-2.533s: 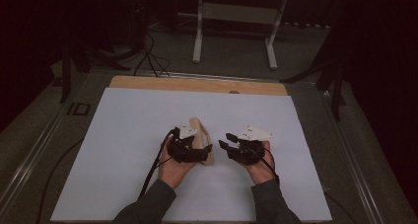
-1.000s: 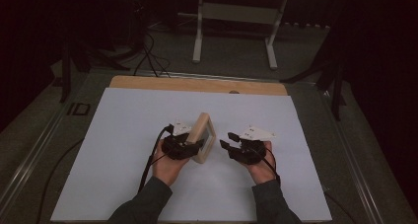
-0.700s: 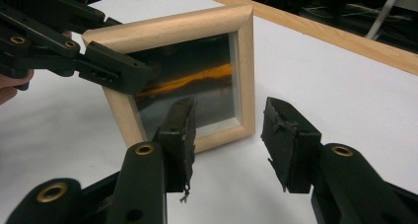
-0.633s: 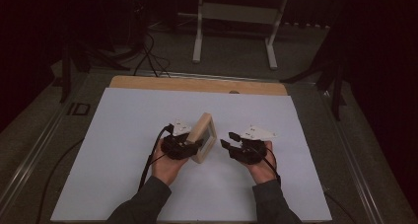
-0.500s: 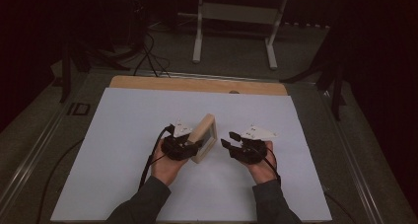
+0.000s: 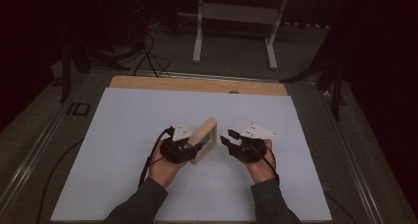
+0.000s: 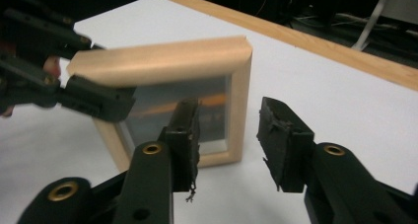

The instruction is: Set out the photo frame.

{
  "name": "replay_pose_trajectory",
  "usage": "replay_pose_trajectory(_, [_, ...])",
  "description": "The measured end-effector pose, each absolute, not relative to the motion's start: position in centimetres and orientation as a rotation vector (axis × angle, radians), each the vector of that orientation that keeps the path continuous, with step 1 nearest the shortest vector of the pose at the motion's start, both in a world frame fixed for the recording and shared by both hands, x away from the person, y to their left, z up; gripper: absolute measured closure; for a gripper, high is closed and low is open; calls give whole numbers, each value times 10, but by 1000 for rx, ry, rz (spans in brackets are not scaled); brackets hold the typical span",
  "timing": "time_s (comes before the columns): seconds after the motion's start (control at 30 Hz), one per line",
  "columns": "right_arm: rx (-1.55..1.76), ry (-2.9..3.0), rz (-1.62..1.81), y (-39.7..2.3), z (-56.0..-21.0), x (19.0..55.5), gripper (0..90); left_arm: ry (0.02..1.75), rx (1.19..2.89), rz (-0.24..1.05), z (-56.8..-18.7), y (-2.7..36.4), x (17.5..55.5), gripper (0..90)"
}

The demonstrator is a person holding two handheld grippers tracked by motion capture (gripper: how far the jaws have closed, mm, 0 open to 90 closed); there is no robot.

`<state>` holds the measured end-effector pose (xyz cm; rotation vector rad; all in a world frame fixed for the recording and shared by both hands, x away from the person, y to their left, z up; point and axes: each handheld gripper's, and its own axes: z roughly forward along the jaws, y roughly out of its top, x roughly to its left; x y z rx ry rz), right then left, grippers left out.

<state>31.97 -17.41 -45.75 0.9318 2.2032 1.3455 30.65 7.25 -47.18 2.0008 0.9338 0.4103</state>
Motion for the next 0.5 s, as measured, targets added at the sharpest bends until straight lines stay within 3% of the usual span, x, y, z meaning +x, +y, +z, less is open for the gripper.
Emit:
replay_pose_trajectory(0.27, [923, 2172, 1363, -167, -452, 325, 697, 885, 2004, 423, -474, 73, 299, 601])
replay_pose_trajectory(0.5, [910, 2157, 1371, -156, -448, 331, 830, 871, 2008, 429, -475, 73, 296, 601])
